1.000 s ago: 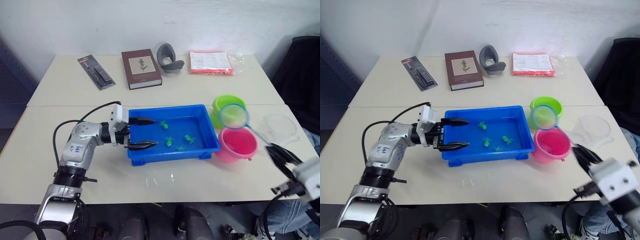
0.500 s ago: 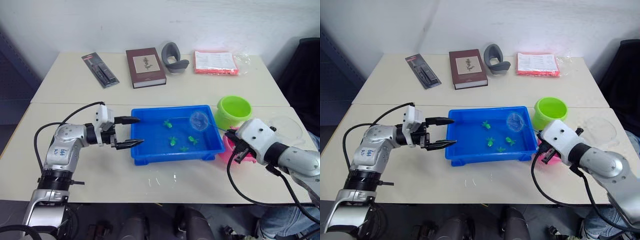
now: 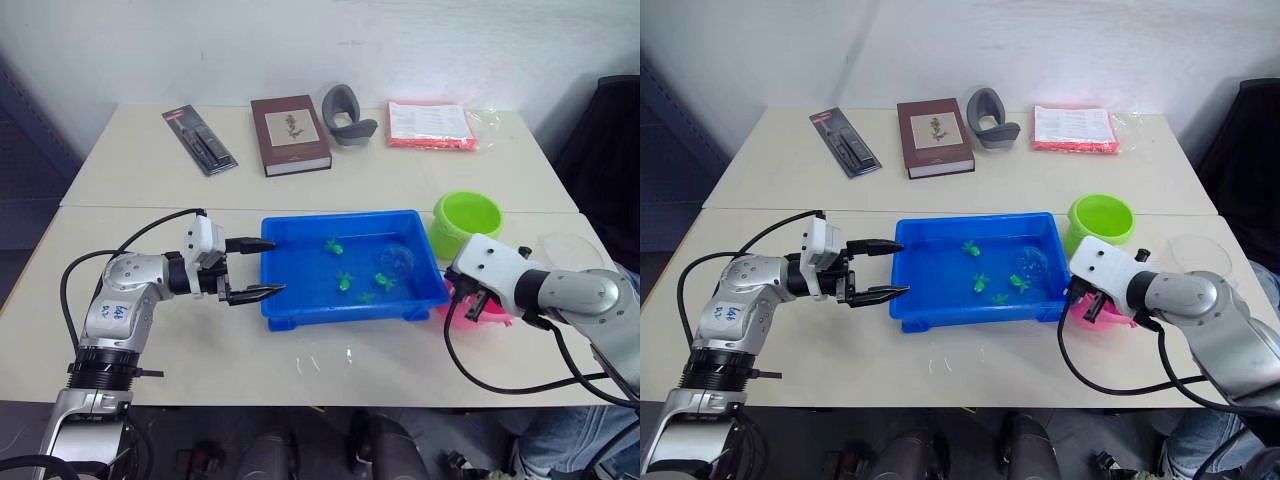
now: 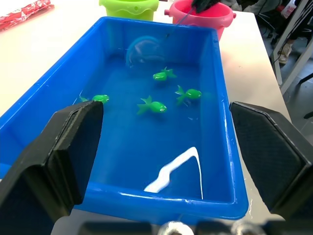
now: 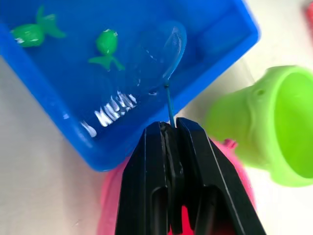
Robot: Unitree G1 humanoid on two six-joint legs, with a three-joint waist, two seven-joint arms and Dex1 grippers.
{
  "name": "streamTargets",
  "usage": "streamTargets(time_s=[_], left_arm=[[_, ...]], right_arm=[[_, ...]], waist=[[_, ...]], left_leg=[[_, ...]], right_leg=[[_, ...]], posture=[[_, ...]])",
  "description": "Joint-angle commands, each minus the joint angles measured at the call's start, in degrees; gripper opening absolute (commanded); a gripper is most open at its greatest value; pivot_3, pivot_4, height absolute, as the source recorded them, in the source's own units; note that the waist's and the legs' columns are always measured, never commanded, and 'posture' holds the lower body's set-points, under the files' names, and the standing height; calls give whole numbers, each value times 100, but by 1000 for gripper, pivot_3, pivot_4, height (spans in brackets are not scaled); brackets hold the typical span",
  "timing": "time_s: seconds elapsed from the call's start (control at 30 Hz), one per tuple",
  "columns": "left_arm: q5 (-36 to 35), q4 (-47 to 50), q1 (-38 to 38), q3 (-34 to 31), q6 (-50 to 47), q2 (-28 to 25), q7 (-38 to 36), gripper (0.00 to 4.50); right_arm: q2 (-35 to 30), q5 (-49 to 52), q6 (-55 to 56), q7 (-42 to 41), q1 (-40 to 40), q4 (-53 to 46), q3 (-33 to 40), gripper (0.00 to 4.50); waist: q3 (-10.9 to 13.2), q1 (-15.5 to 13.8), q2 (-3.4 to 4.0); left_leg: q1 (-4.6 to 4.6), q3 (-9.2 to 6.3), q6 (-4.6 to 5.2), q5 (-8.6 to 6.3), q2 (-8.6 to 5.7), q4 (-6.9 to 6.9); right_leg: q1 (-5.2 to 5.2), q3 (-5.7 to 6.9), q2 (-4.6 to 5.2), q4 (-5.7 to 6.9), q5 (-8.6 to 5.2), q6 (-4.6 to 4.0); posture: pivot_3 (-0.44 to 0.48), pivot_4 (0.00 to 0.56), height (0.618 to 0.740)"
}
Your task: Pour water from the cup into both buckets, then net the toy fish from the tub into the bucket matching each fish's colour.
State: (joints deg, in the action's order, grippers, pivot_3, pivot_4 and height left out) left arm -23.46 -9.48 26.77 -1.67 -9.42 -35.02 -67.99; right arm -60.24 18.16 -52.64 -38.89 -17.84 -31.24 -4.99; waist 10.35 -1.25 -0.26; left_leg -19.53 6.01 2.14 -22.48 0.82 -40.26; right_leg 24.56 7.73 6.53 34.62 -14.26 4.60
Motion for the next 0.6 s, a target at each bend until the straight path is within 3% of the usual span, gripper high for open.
streamTargets(time_s=[0.03,0.17,0.6], left_arm=[[-44,218,18,-129,35,-72,35,4441],[-78,245,9,-137,-12,-67,59,4441],[-76,248,18,-137,2,-48,75,4441]], right_arm=[[476,834,-1107,-98,-268,-175,520,0],[699,1130,-1712,19,-457,-246,758,0],[3012,2375,-3954,748,-792,-293,3582,0]], waist=[[0,1,0],[0,4,0],[0,7,0]], left_leg=[[0,-1,0,0,1,-1],[-2,-3,-1,0,1,0],[-6,-4,-1,-1,-2,-1]], right_leg=[[0,1,0,1,0,0],[1,1,1,2,0,0],[3,1,-1,7,0,0]], posture=[[0,150,740],[0,150,740],[0,150,740]])
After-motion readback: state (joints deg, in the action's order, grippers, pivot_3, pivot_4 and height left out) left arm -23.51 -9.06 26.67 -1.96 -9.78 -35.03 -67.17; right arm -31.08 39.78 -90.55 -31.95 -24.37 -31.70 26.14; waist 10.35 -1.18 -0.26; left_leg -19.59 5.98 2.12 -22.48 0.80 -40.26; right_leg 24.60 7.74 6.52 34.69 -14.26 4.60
